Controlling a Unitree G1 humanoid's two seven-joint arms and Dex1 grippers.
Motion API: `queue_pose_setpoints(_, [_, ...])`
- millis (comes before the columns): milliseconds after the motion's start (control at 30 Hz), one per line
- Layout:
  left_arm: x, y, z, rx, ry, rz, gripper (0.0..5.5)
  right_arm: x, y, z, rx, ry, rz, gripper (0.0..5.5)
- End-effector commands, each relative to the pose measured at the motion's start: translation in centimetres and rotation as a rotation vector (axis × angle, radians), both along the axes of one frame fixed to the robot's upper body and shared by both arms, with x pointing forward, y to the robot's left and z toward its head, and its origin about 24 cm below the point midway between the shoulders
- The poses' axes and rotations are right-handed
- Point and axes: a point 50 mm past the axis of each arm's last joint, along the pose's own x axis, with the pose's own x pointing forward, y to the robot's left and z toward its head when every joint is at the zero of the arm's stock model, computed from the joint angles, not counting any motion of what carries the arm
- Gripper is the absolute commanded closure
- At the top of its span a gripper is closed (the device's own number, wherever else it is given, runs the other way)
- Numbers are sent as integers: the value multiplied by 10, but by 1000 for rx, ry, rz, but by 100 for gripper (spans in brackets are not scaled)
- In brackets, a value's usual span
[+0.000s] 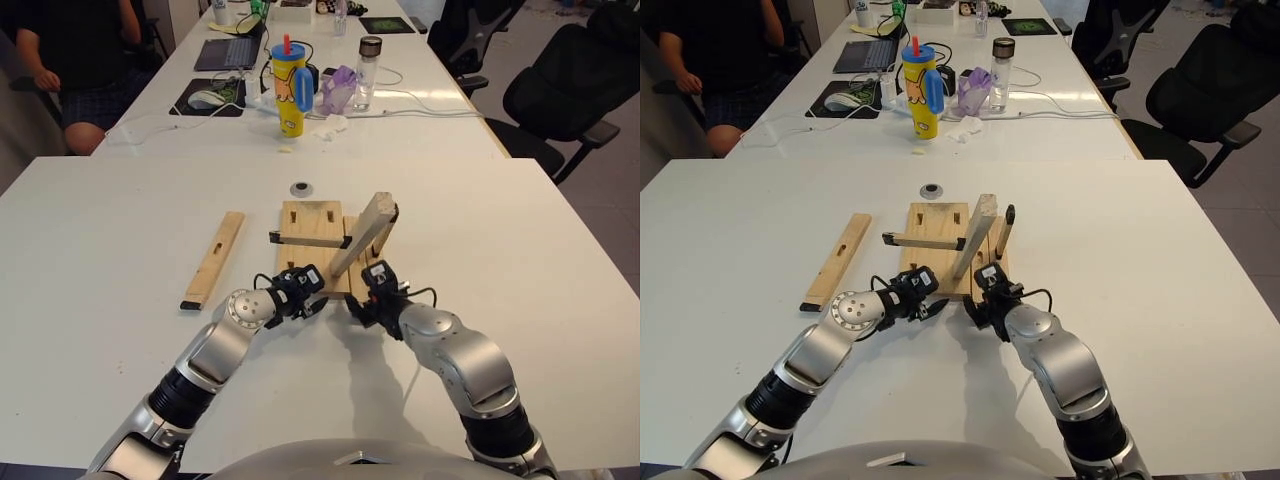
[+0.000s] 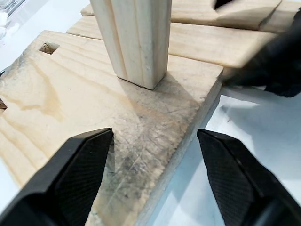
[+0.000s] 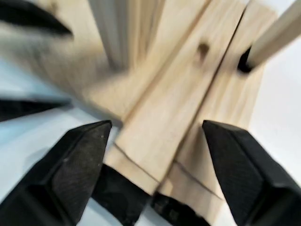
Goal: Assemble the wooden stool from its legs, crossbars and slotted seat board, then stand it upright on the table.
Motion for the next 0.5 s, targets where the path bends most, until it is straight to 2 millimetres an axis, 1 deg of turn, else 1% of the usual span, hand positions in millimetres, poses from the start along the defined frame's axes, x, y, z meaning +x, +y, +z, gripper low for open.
queue_pose_setpoints(33, [-20,11,-40,53,216,92,216,-6,-14,-15,-99,89,-6,190])
queue_pose_setpoints(100, [-19,12,-40,55,204,110,216,-4,-17,-17,-96,93,-9,190])
queue_pose_setpoints(167, [-17,12,-40,57,189,124,216,-1,-20,-18,-129,88,1,190])
queue_pose_setpoints(233, [-13,6,-36,25,171,139,216,8,-30,-17,-206,43,18,190])
queue_pose_setpoints(300, [-12,0,-33,-4,159,146,216,18,-37,-10,-236,-14,28,190])
queue_pose_setpoints(400, [-11,-4,-31,-23,147,154,216,27,-33,3,-207,-116,59,190])
queue_pose_setpoints(500, [-9,-5,-27,-41,129,164,216,26,-20,15,-88,-184,71,190])
